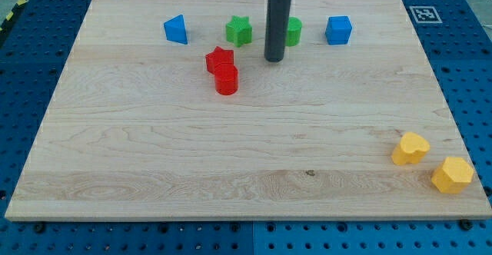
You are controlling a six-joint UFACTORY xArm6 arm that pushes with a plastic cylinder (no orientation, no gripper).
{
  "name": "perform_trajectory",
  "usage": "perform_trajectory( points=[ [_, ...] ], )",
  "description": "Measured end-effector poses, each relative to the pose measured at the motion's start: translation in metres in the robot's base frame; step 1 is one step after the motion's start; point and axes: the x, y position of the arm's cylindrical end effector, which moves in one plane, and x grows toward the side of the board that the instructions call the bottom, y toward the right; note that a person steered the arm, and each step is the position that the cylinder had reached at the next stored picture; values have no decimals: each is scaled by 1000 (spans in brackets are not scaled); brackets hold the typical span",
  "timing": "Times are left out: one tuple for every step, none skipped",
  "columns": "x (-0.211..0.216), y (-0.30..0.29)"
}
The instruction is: Push the red blocks slightly to the down
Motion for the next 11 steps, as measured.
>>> perform_trajectory(
  points=[
    [-1,-23],
    [-1,-23],
    [-7,-27],
    [-8,-31],
    [-9,-41],
    [-9,-54],
    [-9,-70],
    [-9,-74],
    [-9,-74],
    [-6,-74],
    [8,-74]
  ],
)
